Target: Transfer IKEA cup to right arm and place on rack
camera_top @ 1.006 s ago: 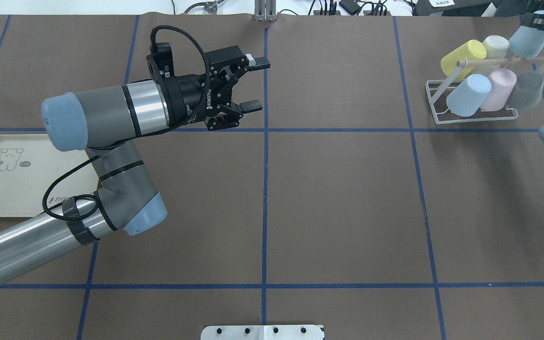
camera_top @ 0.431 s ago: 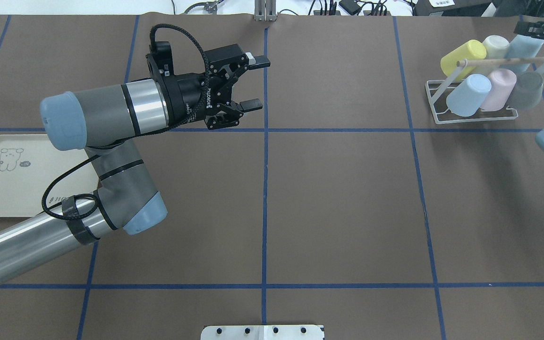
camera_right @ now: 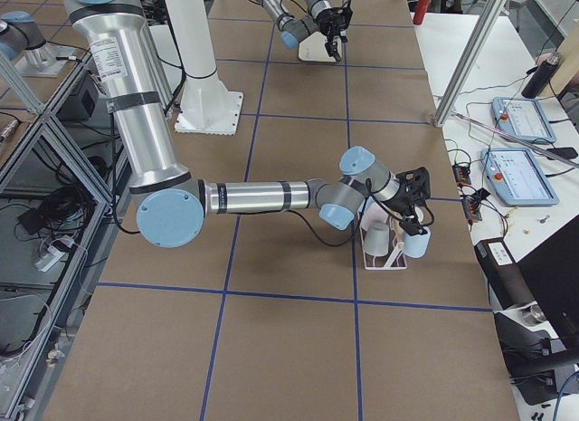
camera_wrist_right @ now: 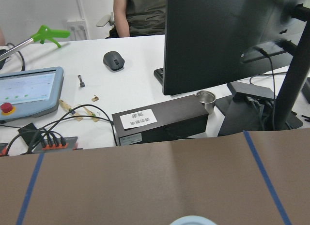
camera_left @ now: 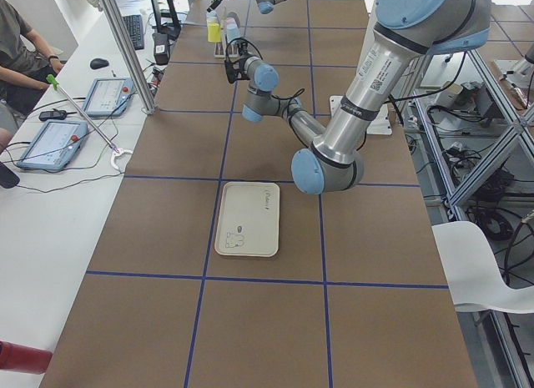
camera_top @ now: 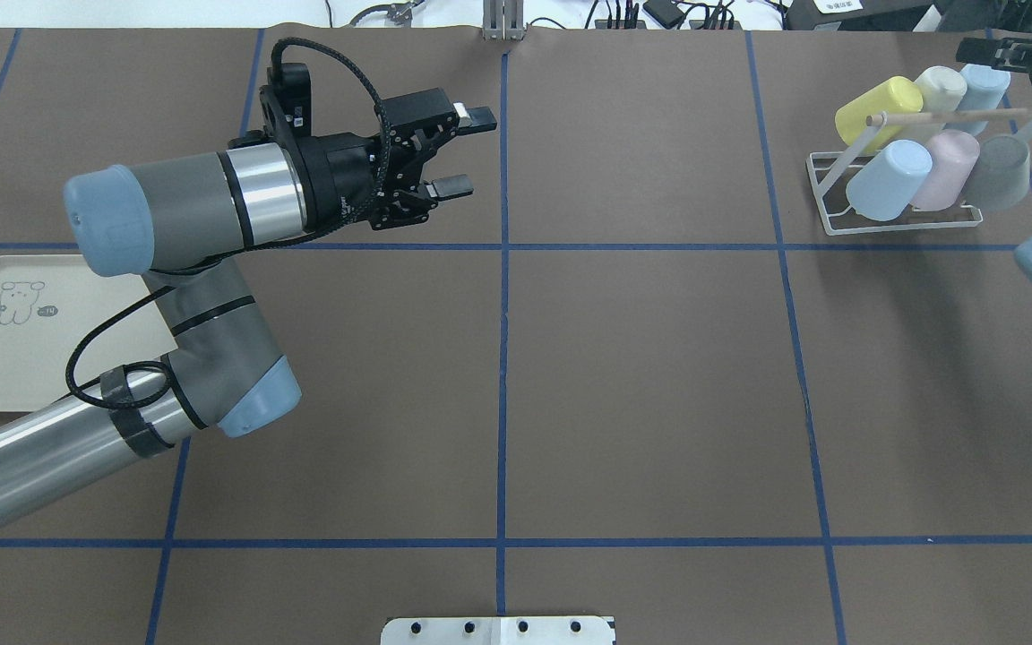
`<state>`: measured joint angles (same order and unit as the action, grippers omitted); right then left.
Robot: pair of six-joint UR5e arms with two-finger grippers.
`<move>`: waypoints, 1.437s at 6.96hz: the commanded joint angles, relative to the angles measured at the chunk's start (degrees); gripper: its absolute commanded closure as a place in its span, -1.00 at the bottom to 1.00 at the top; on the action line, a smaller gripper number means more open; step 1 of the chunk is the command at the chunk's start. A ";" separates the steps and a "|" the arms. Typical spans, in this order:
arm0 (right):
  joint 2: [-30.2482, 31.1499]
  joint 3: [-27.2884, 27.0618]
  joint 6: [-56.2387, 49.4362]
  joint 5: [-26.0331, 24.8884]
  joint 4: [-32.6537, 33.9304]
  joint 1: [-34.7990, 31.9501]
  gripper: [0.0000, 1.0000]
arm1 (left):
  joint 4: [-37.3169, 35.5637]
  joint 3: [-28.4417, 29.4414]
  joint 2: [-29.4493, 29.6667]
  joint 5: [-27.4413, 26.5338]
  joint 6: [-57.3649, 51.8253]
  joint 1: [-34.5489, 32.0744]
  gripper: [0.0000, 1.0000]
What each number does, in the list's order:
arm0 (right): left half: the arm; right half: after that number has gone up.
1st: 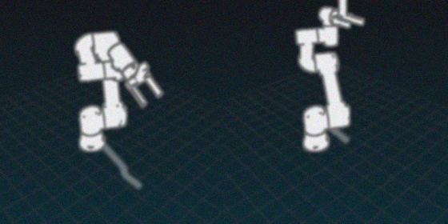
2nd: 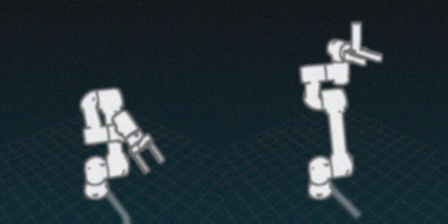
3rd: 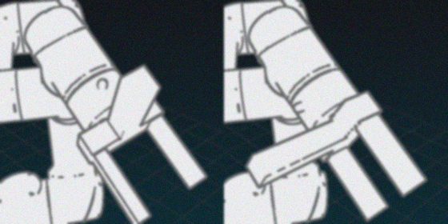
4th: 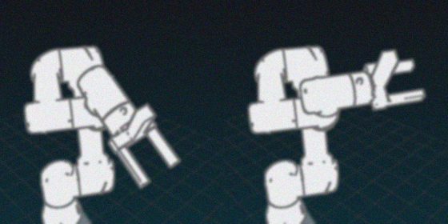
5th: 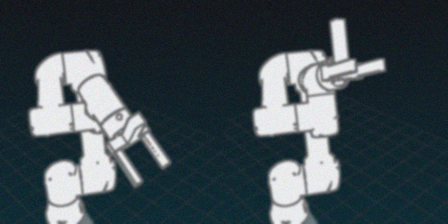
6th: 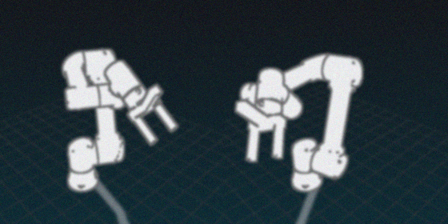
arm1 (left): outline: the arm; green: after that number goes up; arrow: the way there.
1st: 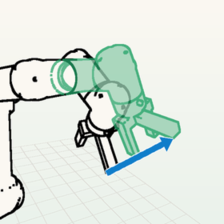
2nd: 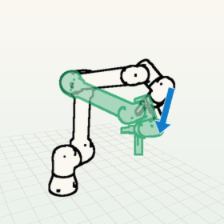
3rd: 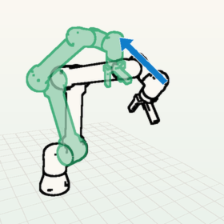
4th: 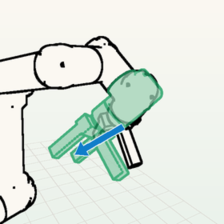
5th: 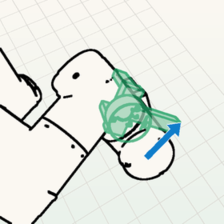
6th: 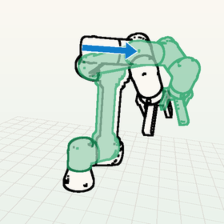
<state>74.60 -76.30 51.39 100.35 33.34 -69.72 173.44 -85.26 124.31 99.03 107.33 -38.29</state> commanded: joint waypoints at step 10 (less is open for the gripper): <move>1.34 -8.50 -54.81 33.95 57.39 -23.01 -0.98 | -54.97 -3.16 -22.54 18.29 -105.29 -41.84 -0.99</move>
<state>75.91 -82.89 -0.77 134.50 82.55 -92.94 129.70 -88.31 101.54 116.00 8.94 -76.13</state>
